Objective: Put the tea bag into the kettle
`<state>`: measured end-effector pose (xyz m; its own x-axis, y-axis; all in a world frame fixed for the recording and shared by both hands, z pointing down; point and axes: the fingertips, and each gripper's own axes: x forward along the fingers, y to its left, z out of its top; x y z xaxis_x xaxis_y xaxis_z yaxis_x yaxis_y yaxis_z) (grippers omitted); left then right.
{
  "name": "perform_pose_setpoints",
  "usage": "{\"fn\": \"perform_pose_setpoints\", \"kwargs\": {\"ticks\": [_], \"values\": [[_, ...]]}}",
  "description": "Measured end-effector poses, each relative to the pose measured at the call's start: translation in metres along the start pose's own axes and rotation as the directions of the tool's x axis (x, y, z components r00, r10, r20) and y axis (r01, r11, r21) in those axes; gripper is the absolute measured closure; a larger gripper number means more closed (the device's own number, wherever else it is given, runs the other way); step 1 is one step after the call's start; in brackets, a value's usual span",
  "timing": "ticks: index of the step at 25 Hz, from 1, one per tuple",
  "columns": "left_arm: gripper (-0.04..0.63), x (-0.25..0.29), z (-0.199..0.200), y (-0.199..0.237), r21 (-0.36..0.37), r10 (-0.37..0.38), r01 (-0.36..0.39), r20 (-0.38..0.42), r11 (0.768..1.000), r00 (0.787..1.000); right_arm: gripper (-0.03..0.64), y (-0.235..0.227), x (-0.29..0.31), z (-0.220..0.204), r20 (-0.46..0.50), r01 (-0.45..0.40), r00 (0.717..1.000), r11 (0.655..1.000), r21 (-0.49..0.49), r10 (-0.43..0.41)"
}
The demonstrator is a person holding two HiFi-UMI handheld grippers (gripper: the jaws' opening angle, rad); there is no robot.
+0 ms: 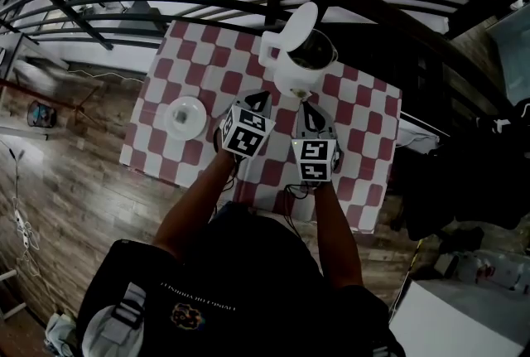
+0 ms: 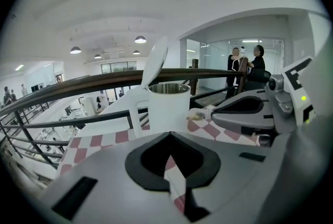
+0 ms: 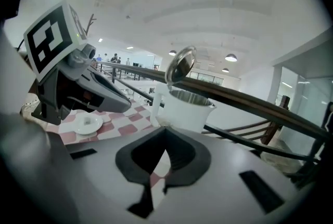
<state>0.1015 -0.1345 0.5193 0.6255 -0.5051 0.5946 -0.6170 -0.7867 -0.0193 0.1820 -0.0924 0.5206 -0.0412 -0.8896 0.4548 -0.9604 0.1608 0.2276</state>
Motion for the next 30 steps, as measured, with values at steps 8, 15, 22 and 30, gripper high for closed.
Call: {"fn": "perform_pose_setpoints", "kwargs": {"ticks": [8, 15, 22, 30], "values": [[0.597, -0.034, 0.064, -0.005, 0.026, 0.006, -0.01, 0.148, 1.0, 0.989, 0.606, -0.029, -0.041, 0.071, 0.19, 0.072, 0.979, 0.997, 0.015, -0.073], [0.597, -0.036, 0.08, -0.011, 0.044, -0.005, -0.003, 0.18, 0.999, 0.984, 0.606, -0.032, -0.055, 0.094, 0.245, 0.087, 0.966, 0.996, 0.011, -0.087], [0.597, -0.031, 0.084, -0.011, 0.054, -0.011, 0.001, 0.183, 0.999, 0.983, 0.606, -0.034, -0.051, 0.095, 0.241, 0.101, 0.966, 0.995, -0.003, -0.098], [0.597, -0.013, 0.084, -0.001, 0.048, -0.022, 0.014, 0.167, 0.999, 0.986, 0.605, -0.04, -0.033, 0.095, 0.215, 0.107, 0.971, 0.994, -0.009, -0.103]]}}
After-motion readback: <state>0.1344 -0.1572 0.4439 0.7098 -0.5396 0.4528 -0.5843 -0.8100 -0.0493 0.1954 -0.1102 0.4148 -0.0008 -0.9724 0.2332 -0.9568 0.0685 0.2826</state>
